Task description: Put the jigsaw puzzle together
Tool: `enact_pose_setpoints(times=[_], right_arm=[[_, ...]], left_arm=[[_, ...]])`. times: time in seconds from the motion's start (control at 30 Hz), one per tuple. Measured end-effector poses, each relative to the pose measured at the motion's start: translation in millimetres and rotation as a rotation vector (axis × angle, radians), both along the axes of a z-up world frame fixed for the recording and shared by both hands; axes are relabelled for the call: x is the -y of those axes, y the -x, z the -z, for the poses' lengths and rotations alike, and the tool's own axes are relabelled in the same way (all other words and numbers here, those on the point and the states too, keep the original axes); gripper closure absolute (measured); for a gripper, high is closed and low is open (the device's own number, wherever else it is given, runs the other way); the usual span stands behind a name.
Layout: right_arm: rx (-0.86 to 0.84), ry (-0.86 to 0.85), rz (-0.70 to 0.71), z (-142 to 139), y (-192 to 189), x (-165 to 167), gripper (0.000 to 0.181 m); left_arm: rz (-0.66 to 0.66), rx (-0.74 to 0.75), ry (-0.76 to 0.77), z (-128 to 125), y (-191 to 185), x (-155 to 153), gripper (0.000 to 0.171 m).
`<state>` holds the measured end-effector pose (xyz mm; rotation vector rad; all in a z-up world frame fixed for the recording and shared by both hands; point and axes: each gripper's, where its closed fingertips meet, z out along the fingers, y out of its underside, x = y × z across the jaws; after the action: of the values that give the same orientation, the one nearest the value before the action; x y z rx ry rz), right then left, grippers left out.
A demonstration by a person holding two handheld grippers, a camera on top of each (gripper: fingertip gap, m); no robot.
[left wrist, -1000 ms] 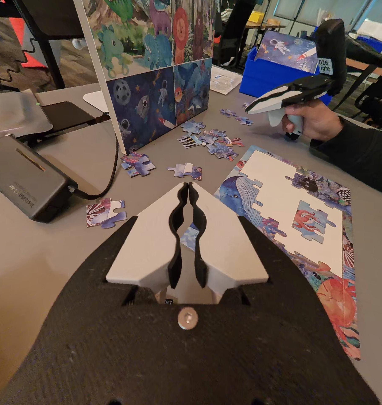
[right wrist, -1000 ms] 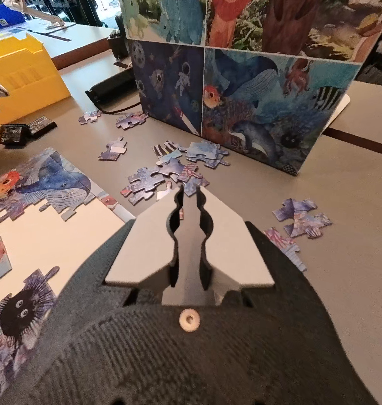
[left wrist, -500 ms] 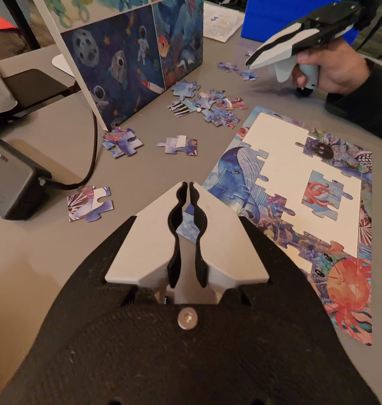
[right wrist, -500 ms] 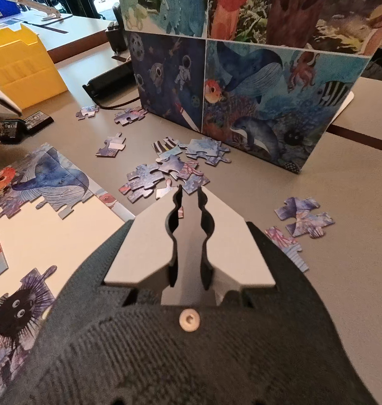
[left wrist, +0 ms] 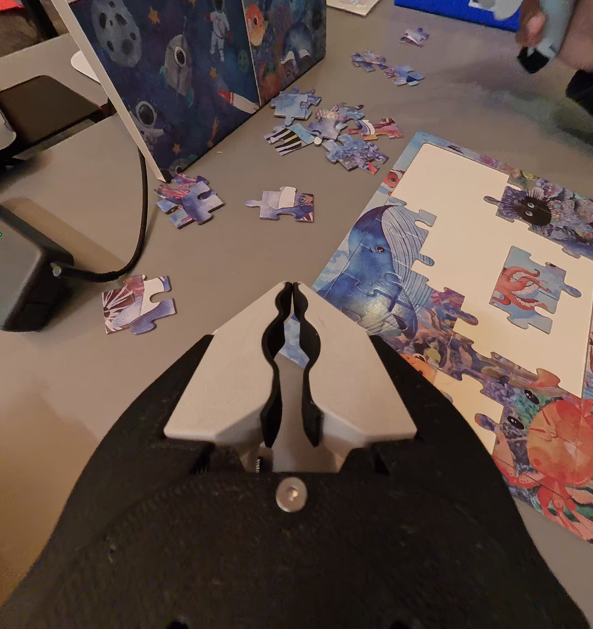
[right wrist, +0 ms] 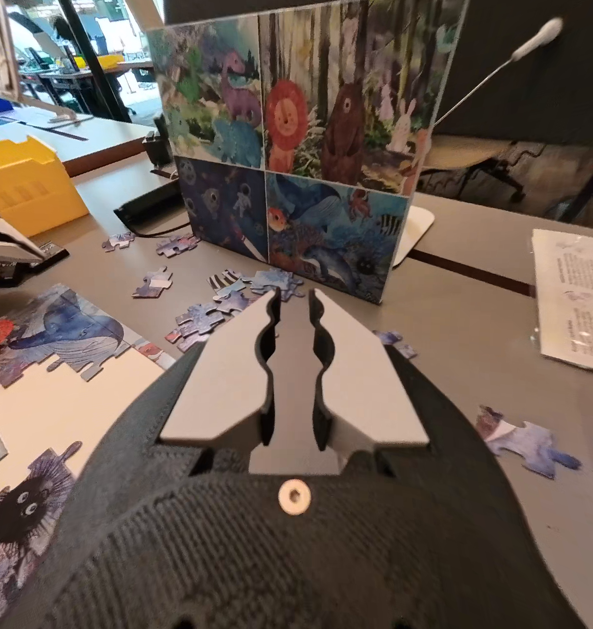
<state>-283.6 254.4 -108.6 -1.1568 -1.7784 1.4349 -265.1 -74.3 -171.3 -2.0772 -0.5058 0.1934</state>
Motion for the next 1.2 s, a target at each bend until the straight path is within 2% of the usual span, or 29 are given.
enact_pose_setpoints(times=[0.17,0.33,0.47,0.6,0.8,0.93,1.2], right_arm=[[-0.057,-0.025,0.092,-18,-4,-33,0.166],[-0.031,-0.072,0.17,-8,-4,-61,0.163],[0.051,-0.023,0.149,11,0,-61,0.154],[0.094,-0.096,0.18,28,4,-69,0.146],[0.178,-0.067,0.092,48,2,-58,0.116],[0.237,-0.094,0.054,68,4,-47,0.115],[0.358,-0.295,0.071,103,7,-44,0.109]], left_arm=[[-0.034,-0.012,0.0,-1,5,3,0.171],[-0.058,-0.017,-0.018,-5,9,7,0.171],[-0.053,-0.017,-0.002,-2,8,6,0.171],[-0.045,-0.031,0.016,-1,7,5,0.171],[-0.039,-0.028,0.014,-2,6,5,0.171],[-0.038,-0.028,0.018,-1,5,4,0.171],[-0.032,-0.028,0.023,0,4,4,0.171]])
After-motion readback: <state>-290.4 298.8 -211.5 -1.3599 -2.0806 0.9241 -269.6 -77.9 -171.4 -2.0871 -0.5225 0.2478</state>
